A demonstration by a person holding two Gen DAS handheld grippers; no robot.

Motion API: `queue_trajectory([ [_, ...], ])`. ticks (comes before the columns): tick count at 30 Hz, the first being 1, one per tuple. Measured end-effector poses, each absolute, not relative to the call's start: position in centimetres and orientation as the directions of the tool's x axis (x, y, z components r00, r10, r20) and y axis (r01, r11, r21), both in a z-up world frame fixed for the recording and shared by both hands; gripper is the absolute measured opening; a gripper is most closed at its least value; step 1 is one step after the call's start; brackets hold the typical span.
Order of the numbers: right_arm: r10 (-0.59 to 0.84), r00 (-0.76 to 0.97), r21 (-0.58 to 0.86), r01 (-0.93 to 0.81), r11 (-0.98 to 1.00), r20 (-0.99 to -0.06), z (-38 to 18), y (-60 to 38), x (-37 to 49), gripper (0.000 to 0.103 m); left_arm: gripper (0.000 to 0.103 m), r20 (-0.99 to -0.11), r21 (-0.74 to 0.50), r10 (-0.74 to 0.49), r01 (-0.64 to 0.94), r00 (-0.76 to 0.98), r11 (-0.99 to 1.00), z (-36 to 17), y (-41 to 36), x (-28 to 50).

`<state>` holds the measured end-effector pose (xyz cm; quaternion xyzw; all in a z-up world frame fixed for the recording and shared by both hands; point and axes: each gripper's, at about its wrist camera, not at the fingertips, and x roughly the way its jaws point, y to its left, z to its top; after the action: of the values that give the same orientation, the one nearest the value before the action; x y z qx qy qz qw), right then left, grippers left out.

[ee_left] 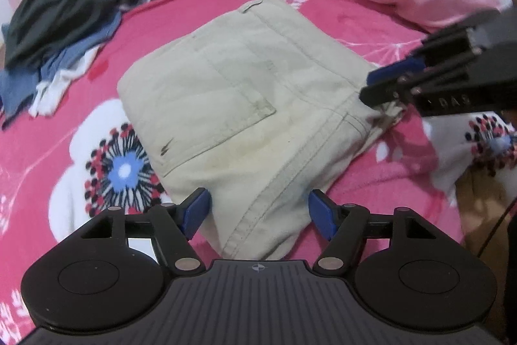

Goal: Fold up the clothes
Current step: 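Move both open tools to the edges of the folded beige trousers, then close the right tool on the folded edge while the left tool grips the trousers' other end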

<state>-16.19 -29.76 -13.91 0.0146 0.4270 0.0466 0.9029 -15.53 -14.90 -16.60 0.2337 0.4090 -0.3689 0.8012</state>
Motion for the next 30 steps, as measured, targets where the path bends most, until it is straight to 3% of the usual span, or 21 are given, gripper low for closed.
queue_trajectory([
  [4, 0.054, 0.645, -0.008, -0.092, 0.996, -0.762, -11.8, -28.7, -16.1, 0.017, 0.067, -0.802, -0.12, -0.515, 0.764, 0.302, 0.634, -15.0, -12.3, -13.9],
  [8, 0.146, 0.675, 0.06, -0.149, 0.987, -0.723, -9.5, -27.8, -15.5, 0.017, 0.068, -0.765, -0.244, -0.592, 0.737, 0.253, 0.63, -13.5, -9.6, -12.9],
  [10, 0.207, 0.665, 0.099, -0.198, 0.975, -0.718, -9.3, -26.8, -14.9, 0.017, 0.069, -0.768, -0.246, -0.583, 0.718, 0.265, 0.651, -13.2, -8.6, -12.8],
  [15, 0.22, 0.538, 0.082, -0.268, 0.96, -0.814, -13.7, -24.7, -14.1, 0.017, 0.069, -0.841, -0.287, -0.512, 0.66, 0.173, 0.695, -15.7, -7.5, -12.7],
  [19, 0.223, 0.548, 0.059, -0.301, 0.952, -0.806, -11.9, -24.4, -13.6, 0.019, 0.069, -0.863, -0.295, -0.486, 0.643, 0.138, 0.707, -16.9, -7.2, -12.4],
  [23, 0.371, 0.573, 0.129, -0.419, 0.899, -0.731, -9.3, -23.1, -12.9, 0.019, 0.069, -0.84, -0.344, -0.527, 0.623, 0.13, 0.702, -16.8, -6.7, -11.9],
  [26, 0.427, 0.536, 0.127, -0.508, 0.852, -0.728, -10.5, -20.9, -12.6, 0.019, 0.07, -0.823, -0.38, -0.555, 0.613, 0.117, 0.692, -16.6, -6.2, -11.6],
  [30, 0.396, 0.483, 0.045, -0.589, 0.807, -0.781, -15.0, -19.3, -13.6, 0.019, 0.07, -0.836, -0.39, -0.543, 0.602, 0.086, 0.697, -16.9, -5.2, -11.9],
])
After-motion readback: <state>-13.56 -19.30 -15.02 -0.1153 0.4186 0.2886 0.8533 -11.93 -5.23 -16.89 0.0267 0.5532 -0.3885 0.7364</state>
